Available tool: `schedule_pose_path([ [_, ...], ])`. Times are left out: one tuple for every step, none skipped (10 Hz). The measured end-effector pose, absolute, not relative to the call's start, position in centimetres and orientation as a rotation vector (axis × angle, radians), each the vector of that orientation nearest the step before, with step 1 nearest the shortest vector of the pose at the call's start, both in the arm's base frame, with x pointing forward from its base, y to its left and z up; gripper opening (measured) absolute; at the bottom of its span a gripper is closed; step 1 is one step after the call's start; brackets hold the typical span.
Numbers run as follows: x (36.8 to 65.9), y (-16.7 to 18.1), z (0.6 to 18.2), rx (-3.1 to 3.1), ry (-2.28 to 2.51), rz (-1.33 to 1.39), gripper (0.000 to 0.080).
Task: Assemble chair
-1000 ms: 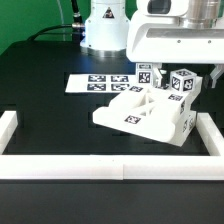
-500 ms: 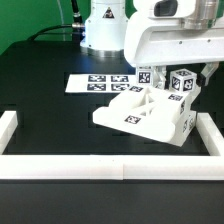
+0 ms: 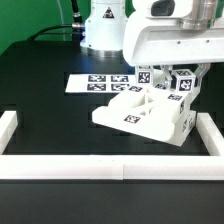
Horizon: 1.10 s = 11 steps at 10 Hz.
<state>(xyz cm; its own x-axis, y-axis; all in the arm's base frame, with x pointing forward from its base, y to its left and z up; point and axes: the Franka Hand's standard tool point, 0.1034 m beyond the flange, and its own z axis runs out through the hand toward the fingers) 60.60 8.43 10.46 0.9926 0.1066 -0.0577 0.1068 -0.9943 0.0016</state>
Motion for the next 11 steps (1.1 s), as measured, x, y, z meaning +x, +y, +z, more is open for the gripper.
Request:
schedule_pose_path([
  [60.6,8.43,10.46,3.133,0.101,-0.09,0.0268],
  [60.59,8.44,10.45,3.133,-0.004,-0.09,0.0268],
  [60.59,8.47,10.45,3.125,-0.179,-0.089,0.0268],
  [60.59,8.5,10.45,3.111,-0.325,-0.088,0.0269],
  [60.59,8.52,10.45,3.103,-0.391,-0.088,0.0269],
  [60.59,8.54,10.45,3.08,-0.531,-0.087,0.0269],
  [60.59,8.55,10.45,3.06,-0.626,-0.086,0.0271],
  [60.59,8.57,10.46,3.04,-0.713,-0.085,0.0271],
  [60.59,8.59,10.46,3.005,-0.839,-0.084,0.0271],
  [60.59,8.6,10.46,2.979,-0.922,-0.083,0.0271],
  [60.59,8.62,10.46,2.949,-1.012,-0.082,0.0271],
])
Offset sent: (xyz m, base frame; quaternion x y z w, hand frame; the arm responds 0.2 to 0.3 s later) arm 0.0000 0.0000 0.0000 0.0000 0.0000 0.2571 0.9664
